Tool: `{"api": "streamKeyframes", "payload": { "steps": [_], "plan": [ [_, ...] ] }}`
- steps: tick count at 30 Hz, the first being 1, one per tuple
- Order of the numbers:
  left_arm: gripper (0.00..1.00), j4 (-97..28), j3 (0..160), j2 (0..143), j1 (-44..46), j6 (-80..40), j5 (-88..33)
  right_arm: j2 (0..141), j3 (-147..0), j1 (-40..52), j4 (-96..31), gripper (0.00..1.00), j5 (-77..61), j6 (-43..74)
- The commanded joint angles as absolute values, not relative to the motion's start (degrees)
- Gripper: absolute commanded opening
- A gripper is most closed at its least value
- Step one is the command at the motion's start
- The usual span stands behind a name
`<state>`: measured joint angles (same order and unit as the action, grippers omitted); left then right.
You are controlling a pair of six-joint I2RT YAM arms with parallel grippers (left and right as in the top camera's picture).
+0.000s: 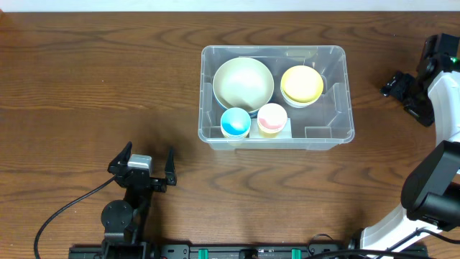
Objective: Pack container
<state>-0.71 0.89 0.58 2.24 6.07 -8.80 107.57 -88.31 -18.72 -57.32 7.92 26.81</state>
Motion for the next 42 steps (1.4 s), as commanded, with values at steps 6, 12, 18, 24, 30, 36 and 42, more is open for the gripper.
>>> {"api": "streamKeyframes", "payload": {
  "steps": [6, 12, 18, 24, 30, 36, 42],
  "plan": [
    [0.98, -3.2, 0.2, 0.3, 1.9, 6.6, -9.9, 107.0, -88.0, -18.7, -57.2, 0.99, 8.3, 27.8],
    [0.98, -3.2, 0.2, 0.3, 1.9, 6.6, -9.9, 100.7, -87.9, -16.0, -57.2, 0.99, 8.3, 27.8],
    [0.98, -3.2, 0.2, 0.3, 1.9, 6.6, -9.9, 92.0, -86.8, -10.1, -57.2, 0.99, 8.3, 27.8],
    [0.98, -3.2, 0.2, 0.3, 1.9, 6.6, -9.9, 81.8, -80.1, -1.3, -50.1, 0.99, 9.6, 27.8],
    [0.98, -3.2, 0.2, 0.3, 1.9, 6.6, -9.9, 71.0, -70.0, 3.2, -43.9, 0.99, 9.6, 27.8],
    [0.98, -3.2, 0.2, 0.3, 1.9, 6.6, -9.9, 56.7, -55.5, 3.3, -43.9, 0.99, 11.4, 27.8],
    [0.98, -3.2, 0.2, 0.3, 1.9, 6.6, -9.9, 39.5, -37.6, 3.3, -44.6, 0.99, 17.3, 27.8]
  ]
}}
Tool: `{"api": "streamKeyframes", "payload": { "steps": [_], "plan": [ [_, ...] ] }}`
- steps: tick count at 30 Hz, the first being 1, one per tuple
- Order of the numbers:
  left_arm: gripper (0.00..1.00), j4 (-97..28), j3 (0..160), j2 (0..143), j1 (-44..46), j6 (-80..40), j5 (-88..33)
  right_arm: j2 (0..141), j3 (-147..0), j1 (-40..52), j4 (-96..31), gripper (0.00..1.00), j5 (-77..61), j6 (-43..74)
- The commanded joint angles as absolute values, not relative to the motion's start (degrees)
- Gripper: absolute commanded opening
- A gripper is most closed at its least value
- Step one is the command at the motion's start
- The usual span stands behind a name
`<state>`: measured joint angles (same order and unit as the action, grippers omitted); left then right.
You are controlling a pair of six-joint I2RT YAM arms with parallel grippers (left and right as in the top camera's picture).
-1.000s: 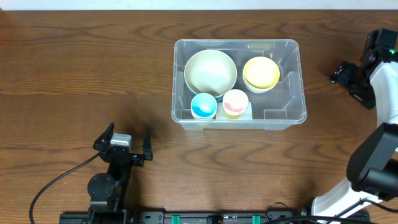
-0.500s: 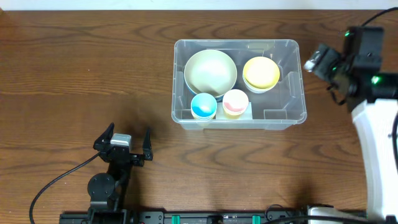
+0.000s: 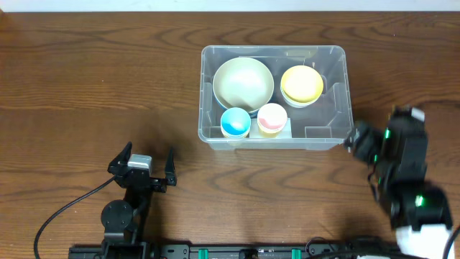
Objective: Pack container
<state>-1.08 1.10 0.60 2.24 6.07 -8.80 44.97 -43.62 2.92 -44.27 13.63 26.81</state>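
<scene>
A clear plastic container stands right of the table's middle. Inside it are a large cream bowl, a yellow bowl, a blue cup and a pink cup. My left gripper rests open and empty near the front left, well away from the container. The right gripper is just off the container's front right corner. It is dark and blurred, so how its jaws stand does not show, and nothing is seen in it.
Dark wooden table all around. The right arm's body fills the front right corner. A black cable runs from the left arm's base along the front edge.
The right arm has moved from the far right edge, beside the container's back right, to the front right, its gripper now by the container's front right corner. The container's contents and the left arm are unchanged.
</scene>
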Motion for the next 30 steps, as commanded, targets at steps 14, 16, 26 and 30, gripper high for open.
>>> {"api": "streamKeyframes", "payload": {
  "steps": [14, 16, 26, 30],
  "plan": [
    [0.98, -3.2, 0.2, 0.3, 1.9, 6.6, -9.9, 15.3, -13.2, 3.4, -50.2, 0.99, 16.7, 27.8],
    [0.98, -3.2, 0.2, 0.3, 1.9, 6.6, -9.9, 13.7, -13.2, 3.4, -48.9, 0.99, 17.8, 27.6],
    [0.98, -3.2, 0.2, 0.3, 1.9, 6.6, -9.9, 7.9, -12.9, 3.4, -21.9, 0.99, 10.1, 4.5],
    [0.98, -3.2, 0.2, 0.3, 1.9, 6.6, -9.9, 5.5, -12.4, 3.4, -14.4, 0.99, 5.7, -2.6]
  ]
}}
